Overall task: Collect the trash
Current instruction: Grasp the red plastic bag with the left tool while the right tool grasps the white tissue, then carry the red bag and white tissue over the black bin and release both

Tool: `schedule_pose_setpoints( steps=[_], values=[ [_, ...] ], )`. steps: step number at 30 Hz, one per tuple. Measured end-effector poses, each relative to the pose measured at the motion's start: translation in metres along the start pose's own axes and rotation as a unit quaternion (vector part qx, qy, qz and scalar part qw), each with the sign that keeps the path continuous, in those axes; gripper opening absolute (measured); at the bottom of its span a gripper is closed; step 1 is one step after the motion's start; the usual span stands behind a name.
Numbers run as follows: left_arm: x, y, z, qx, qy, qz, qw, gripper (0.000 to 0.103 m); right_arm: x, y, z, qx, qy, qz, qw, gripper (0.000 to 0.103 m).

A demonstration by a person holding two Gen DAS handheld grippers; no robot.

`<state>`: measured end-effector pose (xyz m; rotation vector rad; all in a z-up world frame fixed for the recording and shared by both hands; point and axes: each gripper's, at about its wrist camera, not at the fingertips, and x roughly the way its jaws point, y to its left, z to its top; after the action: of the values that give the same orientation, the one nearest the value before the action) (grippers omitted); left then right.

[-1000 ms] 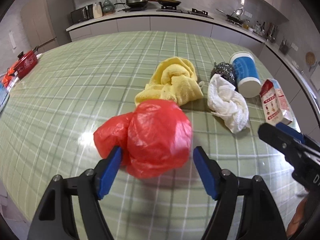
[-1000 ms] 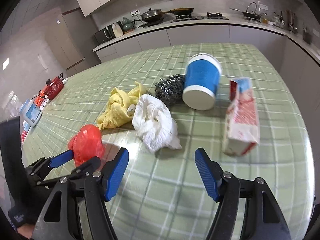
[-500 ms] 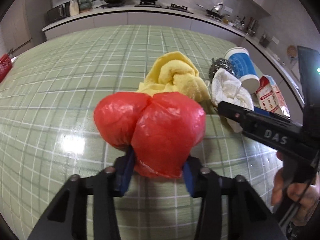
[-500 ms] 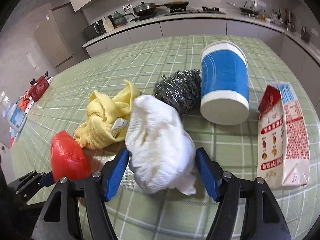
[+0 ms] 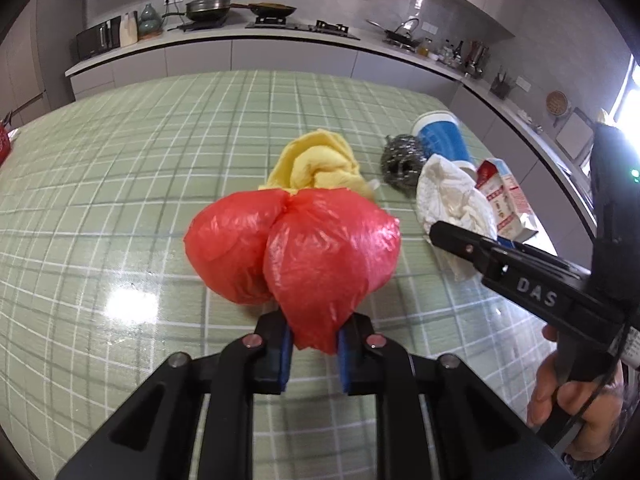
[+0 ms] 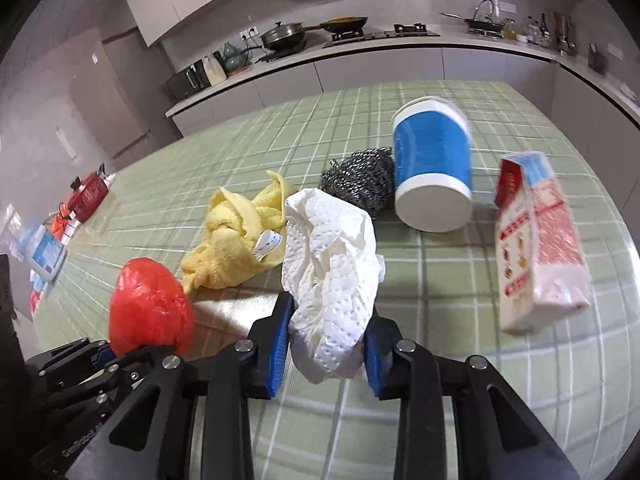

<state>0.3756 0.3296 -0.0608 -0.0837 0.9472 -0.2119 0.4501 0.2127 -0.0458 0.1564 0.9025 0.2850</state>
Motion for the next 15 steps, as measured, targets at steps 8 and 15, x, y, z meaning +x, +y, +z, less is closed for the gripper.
schedule_pose_setpoints(
  steps=[8, 15],
  values=[
    [-0.001, -0.008, -0.002, 0.019, 0.002, 0.006, 0.9998, 0.019, -0.034, 0.0, -0.022, 0.017, -0.009, -0.021, 1.0, 0.035],
    [0.012, -0.017, -0.012, 0.034, 0.026, 0.012, 0.999, 0.024, -0.039, -0.006, -0.05, 0.032, 0.004, -0.044, 0.999, 0.035]
  ],
)
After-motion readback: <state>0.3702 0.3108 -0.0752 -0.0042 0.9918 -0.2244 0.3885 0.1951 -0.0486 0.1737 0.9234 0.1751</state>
